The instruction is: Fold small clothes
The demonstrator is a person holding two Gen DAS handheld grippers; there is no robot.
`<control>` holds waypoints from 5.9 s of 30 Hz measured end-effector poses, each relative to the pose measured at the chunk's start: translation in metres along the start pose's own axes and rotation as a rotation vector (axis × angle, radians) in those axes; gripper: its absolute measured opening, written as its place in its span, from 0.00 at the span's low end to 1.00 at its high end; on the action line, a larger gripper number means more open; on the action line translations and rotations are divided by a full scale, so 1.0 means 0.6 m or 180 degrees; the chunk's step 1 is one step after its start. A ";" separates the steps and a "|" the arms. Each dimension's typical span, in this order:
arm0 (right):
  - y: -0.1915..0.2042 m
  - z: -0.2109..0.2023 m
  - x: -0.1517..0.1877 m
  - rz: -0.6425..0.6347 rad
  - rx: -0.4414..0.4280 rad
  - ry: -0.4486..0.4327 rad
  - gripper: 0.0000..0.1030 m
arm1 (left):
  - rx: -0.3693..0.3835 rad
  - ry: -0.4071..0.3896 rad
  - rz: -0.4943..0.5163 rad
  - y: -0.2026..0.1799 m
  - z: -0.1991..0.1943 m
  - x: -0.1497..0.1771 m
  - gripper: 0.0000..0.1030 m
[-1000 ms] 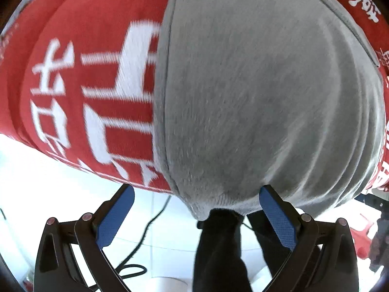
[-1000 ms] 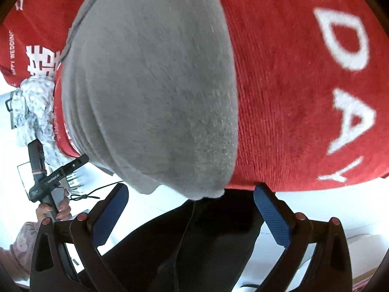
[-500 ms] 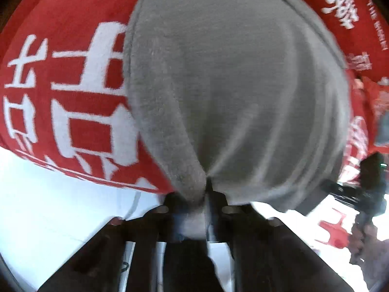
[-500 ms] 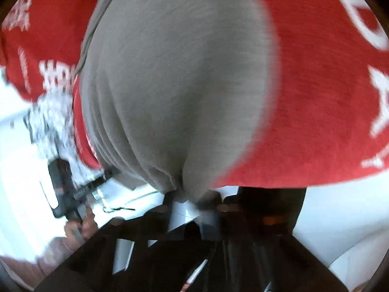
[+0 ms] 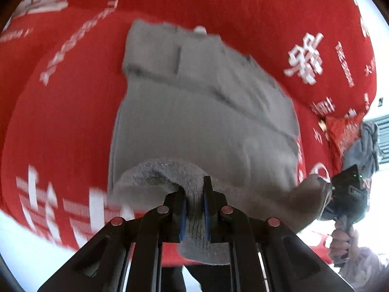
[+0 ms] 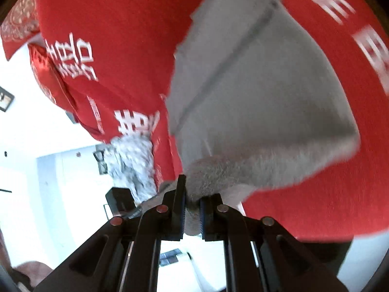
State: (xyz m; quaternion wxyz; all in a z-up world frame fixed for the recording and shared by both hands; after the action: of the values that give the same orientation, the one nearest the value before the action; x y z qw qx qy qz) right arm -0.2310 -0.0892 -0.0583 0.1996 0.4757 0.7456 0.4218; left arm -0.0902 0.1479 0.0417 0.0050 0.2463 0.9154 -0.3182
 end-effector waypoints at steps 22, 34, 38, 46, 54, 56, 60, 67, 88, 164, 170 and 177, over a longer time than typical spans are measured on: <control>0.037 -0.016 -0.215 -0.0468 0.1470 -0.0274 0.69 | -0.1181 0.0236 0.0240 -0.030 0.060 -0.135 0.94; 0.102 0.086 -0.144 -0.2626 0.2921 0.0098 0.69 | -0.1628 0.0473 0.0682 -0.034 0.098 -0.139 0.94; 0.077 0.056 -0.217 -0.2165 0.3307 -0.0310 0.69 | -0.1610 0.0527 0.0750 -0.018 0.143 -0.162 0.94; 0.059 -0.007 -0.252 -0.1299 0.2281 -0.0339 0.69 | -0.1299 0.0624 0.0640 0.021 0.181 -0.202 0.94; 0.071 0.078 -0.180 -0.2220 0.3243 -0.0203 0.68 | -0.0993 0.0704 0.0738 0.029 0.188 -0.216 0.83; 0.064 0.077 -0.189 -0.2056 0.3259 -0.0296 0.46 | -0.0928 0.0663 0.0770 0.027 0.186 -0.219 0.73; 0.073 0.050 -0.213 -0.1465 0.2901 -0.0535 0.07 | -0.0680 0.0578 0.0928 0.008 0.167 -0.221 0.11; 0.154 -0.006 -0.198 -0.1642 0.2654 -0.0761 0.06 | -0.0435 0.0130 0.0901 -0.028 0.064 -0.252 0.07; 0.059 0.127 -0.437 -0.0931 0.2374 -0.0590 0.05 | -0.1533 -0.0091 0.0861 0.052 0.240 -0.413 0.60; 0.010 0.011 -0.281 -0.0448 0.2512 -0.0609 0.05 | -0.1502 0.0004 0.0238 0.108 0.129 -0.293 0.46; 0.021 -0.007 -0.245 -0.0330 0.2495 -0.0613 0.06 | -0.1429 0.0166 0.0225 0.108 0.109 -0.260 0.46; 0.032 -0.001 -0.187 -0.0153 0.2370 -0.0524 0.06 | -0.1434 0.0274 0.0256 0.104 0.093 -0.238 0.46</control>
State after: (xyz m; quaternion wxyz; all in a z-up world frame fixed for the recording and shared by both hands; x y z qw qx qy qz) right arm -0.1683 -0.1839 -0.0537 0.0823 0.5303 0.8403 0.0776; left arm 0.0552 0.0935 -0.0152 0.0334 0.2886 0.9522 -0.0946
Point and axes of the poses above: each gripper's, at about its wrist camera, not at the fingertips, and z roughly the way its jaws point, y to its left, x to its underside, the point moved 2 cm from there along z, roughly the way its jaws point, and after that the axes turned 9 degrees about x, right-handed, at the moved point
